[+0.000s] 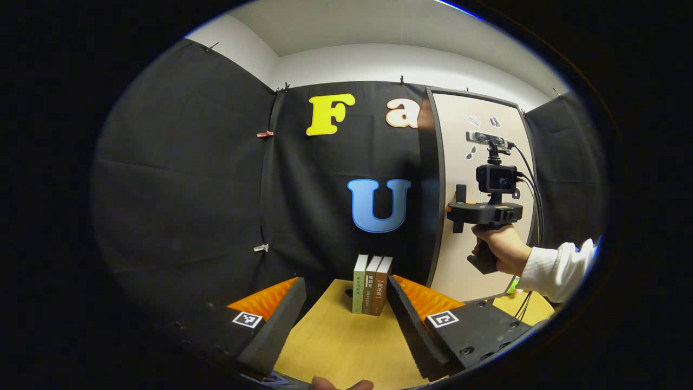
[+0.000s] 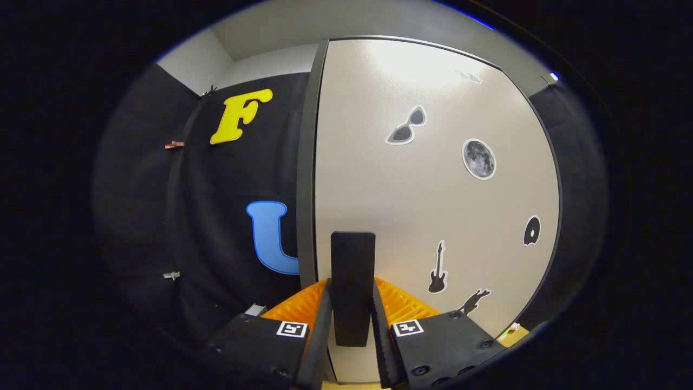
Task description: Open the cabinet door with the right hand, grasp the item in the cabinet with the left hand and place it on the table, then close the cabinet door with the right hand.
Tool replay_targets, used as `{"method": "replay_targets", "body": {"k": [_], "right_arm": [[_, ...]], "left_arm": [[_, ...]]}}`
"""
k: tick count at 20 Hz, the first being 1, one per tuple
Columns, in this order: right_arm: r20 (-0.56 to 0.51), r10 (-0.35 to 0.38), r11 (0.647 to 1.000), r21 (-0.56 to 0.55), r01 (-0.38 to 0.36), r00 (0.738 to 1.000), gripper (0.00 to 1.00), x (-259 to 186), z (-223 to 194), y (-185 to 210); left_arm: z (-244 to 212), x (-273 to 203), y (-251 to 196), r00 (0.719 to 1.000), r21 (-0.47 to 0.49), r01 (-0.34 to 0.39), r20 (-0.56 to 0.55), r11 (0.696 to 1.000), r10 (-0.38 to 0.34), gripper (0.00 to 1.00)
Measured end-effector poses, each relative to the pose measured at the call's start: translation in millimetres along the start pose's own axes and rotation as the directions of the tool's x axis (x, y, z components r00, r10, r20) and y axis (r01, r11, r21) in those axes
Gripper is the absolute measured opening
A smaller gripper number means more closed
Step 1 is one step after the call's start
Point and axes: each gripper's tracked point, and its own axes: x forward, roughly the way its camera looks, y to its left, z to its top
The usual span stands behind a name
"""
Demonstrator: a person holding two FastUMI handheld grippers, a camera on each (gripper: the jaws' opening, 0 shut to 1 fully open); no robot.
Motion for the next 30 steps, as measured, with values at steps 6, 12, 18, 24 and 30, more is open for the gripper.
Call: {"method": "replay_targets", "body": {"k": [6, 12, 18, 24, 30], "right_arm": [[-0.047, 0.101, 0.995, -0.006, -0.102, 0.994, 0.22, -15.4, -0.6, 0.4], [-0.074, 0.219, 0.976, 0.019, -0.218, 0.973, 0.22, -48.2, 2.7, -6.2], [-0.094, 0.285, 0.959, 0.036, -0.283, 0.954, 0.22, -76.2, 6.3, -21.1], [-0.100, 0.306, 0.952, 0.043, -0.303, 0.947, 0.22, -102.3, 10.9, -44.7], [-0.099, 0.293, 0.956, 0.044, -0.290, 0.951, 0.21, -123.7, 16.7, -74.2]], "left_arm": [[4.6, 0.4, -10.6, 1.000, 0.006, 0.018, 0.008, 1.000, -0.018, 0.94], [13.1, -3.6, -38.3, 0.998, 0.019, 0.052, 0.034, 0.998, -0.052, 0.94], [18.2, -8.3, -62.7, 0.997, 0.000, 0.073, 0.036, 0.997, -0.073, 0.95], [21.0, -10.0, -89.9, 0.995, -0.002, 0.099, 0.029, 0.995, -0.099, 0.95], [29.1, -2.2, -116.2, 0.991, -0.002, 0.129, 0.036, 0.992, -0.129, 0.95]]}}
